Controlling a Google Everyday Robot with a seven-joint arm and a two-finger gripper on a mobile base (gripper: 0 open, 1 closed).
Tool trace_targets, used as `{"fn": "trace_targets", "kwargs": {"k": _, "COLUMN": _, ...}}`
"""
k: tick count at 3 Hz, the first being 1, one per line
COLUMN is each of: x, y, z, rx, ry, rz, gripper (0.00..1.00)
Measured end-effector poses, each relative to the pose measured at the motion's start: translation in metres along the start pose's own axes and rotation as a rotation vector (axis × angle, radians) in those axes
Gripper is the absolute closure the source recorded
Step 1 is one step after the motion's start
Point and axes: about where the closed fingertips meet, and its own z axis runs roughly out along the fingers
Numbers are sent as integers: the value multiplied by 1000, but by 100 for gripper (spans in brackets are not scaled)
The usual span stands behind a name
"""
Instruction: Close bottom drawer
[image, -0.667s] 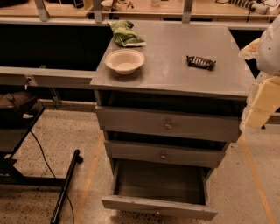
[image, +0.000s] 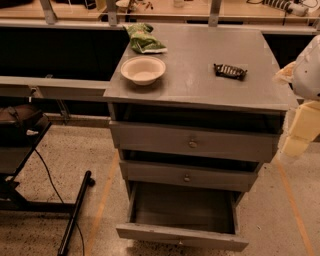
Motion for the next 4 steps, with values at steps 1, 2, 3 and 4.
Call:
{"fn": "trace_targets", "kwargs": {"k": 1, "x": 18, "y": 21, "z": 52, "rx": -79, "ry": -32, "rz": 2, "gripper": 0}}
{"fn": "trace_targets", "kwargs": {"k": 2, "x": 54, "y": 67, "z": 158, "rx": -137, "ry": -93, "rz": 32, "gripper": 0}}
{"fn": "trace_targets", "kwargs": {"k": 3, "x": 53, "y": 66, "z": 154, "rx": -138, "ry": -92, "rz": 28, "gripper": 0}}
{"fn": "trace_targets", "kwargs": {"k": 4, "x": 63, "y": 68, "z": 194, "rx": -200, "ry": -113, "rz": 56, "gripper": 0}}
